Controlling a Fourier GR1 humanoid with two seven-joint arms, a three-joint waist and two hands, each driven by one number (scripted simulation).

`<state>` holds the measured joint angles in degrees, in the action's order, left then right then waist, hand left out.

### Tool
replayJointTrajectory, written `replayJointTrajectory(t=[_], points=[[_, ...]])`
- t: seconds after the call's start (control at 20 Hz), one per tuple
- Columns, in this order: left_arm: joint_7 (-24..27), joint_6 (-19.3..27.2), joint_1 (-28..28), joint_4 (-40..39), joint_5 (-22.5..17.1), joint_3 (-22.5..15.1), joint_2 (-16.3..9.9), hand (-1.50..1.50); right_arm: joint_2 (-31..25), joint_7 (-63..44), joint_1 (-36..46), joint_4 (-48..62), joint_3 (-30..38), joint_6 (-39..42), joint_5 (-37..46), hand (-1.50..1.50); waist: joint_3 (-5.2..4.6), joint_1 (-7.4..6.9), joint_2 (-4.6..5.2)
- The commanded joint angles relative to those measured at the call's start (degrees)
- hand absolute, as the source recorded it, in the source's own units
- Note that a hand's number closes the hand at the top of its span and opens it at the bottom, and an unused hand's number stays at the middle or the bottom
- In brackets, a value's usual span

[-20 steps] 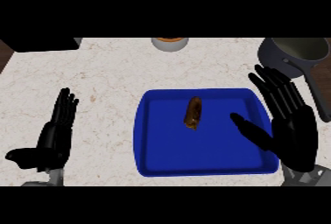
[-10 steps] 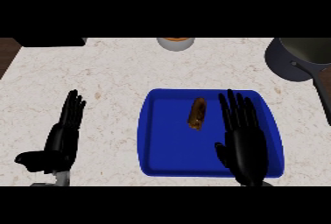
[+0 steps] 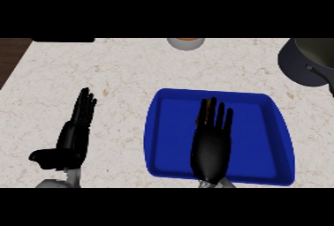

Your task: Pick the sweet potato from the tray and place it in the pot

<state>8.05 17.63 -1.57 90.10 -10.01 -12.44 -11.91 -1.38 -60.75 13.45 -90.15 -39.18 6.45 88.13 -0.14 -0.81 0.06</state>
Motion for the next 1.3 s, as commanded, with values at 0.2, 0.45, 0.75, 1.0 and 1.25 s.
replayJointTrajectory(t=[0.2, 0.45, 0.75, 1.0, 1.25], points=[[0.63, 0.03, 1.73, 0.85, 1.69, -1.01, 0.65, 0.0, 1.33, -14.72, 9.41, 12.26, -0.19, 3.06, -8.79, -1.5, 0.14, -0.54, 0.07], [-1.52, -0.51, -1.48, 0.33, 0.43, 1.72, 0.04, 0.0, 1.33, -16.25, 9.86, 12.94, 0.92, 3.85, -11.97, -1.5, 0.14, 0.17, -0.01], [-0.52, 0.31, -1.31, -1.28, 2.46, 0.16, 2.42, 0.0, 1.33, -16.94, 13.27, 21.77, -0.78, -3.58, -14.83, -1.5, 0.15, -0.22, 0.12], [-0.18, -1.27, -1.47, -1.25, 2.1, 1.72, 1.37, 0.0, 1.34, -16.79, 14.86, 25.14, -0.32, -4.36, -15.9, -1.5, 0.15, -0.24, 0.13], [-0.75, -1.59, 0.16, 0.27, 1.81, 1.77, 2.04, 0.0, 1.35, -11.19, 11.49, 26.7, 3.99, -7.75, -11.59, -1.5, 0.15, 0.52, -0.04]])
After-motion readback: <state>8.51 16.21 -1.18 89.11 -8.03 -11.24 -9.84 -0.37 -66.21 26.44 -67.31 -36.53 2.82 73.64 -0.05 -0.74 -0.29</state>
